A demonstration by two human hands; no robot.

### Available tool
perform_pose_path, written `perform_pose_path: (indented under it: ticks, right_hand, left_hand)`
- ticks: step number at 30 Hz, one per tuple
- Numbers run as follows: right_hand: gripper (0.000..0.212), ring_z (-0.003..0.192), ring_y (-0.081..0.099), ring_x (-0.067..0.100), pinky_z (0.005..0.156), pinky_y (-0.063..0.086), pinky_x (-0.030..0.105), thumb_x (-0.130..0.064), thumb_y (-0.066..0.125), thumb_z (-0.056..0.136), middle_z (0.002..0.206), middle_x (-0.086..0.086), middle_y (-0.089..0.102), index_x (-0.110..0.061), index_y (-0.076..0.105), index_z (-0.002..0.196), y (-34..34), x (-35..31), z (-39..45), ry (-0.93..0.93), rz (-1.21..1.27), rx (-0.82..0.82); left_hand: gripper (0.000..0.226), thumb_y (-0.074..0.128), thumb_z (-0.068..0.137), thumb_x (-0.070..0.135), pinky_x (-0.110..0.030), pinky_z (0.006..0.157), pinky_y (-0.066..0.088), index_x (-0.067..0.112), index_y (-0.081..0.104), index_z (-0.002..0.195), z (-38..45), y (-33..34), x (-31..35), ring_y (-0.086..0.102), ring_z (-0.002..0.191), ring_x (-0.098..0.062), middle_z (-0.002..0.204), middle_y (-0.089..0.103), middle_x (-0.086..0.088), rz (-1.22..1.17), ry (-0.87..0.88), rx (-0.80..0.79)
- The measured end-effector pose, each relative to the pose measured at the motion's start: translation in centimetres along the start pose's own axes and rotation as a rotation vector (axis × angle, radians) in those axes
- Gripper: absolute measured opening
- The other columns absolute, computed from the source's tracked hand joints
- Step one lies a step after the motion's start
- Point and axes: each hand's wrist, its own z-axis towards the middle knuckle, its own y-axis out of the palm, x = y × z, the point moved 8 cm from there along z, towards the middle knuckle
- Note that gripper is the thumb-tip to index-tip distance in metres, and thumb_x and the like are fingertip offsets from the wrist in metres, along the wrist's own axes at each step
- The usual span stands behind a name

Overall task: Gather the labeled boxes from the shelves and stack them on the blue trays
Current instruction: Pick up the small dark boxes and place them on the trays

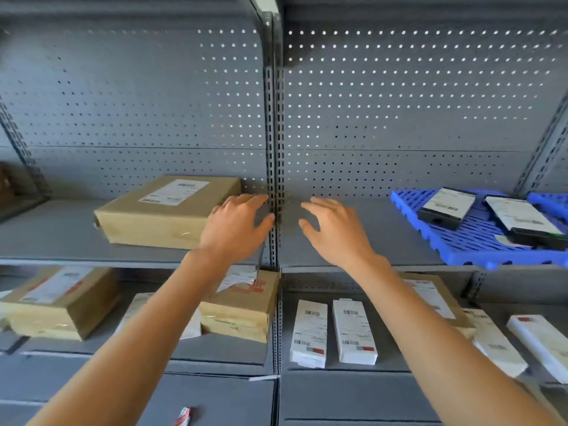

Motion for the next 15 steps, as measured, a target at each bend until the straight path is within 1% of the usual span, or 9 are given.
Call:
perform_pose_path:
  ticks: [5,8,11,15]
  right_hand:
    - [0.047,0.144,0.035,0.021,0.117,0.031,0.045,-0.036,0.05,0.102,0.155,0.002,0.044,-0.021,0.05,0.146,3.3,-9.4,0.7,-0.095,0.032,-0.049]
    - [0.044,0.142,0.04,0.023,0.115,0.032,0.048,-0.034,0.052,0.101,0.152,0.004,0.048,-0.021,0.054,0.142,5.0,-15.4,1.2,-0.165,0.045,-0.048]
    - [0.043,0.141,0.041,0.024,0.115,0.03,0.05,-0.032,0.053,0.1,0.15,0.003,0.05,-0.02,0.054,0.142,6.9,-20.9,1.6,-0.221,0.049,-0.065]
    - [0.043,0.135,0.047,0.026,0.111,0.037,0.048,-0.032,0.055,0.099,0.145,0.001,0.055,-0.018,0.056,0.14,9.2,-27.6,1.9,-0.32,0.114,-0.089]
  left_hand:
    - [0.049,0.05,0.1,0.045,-0.047,0.102,0.045,0.026,0.051,0.144,-4.2,-3.5,-8.5,0.052,0.13,-0.03,0.144,0.056,0.0,0.022,-0.073,0.016]
    - [0.052,0.05,0.099,0.047,-0.048,0.107,0.043,0.026,0.048,0.147,-6.7,-5.6,-13.2,0.05,0.134,-0.028,0.148,0.053,0.001,0.04,-0.119,0.032]
    - [0.052,0.049,0.101,0.048,-0.048,0.108,0.041,0.026,0.047,0.148,-9.4,-7.5,-17.7,0.049,0.135,-0.027,0.15,0.051,0.001,0.083,-0.19,0.043]
    - [0.053,0.049,0.101,0.049,-0.047,0.108,0.04,0.026,0.047,0.148,-13.0,-9.5,-23.5,0.045,0.137,-0.027,0.15,0.051,-0.001,0.135,-0.278,0.051]
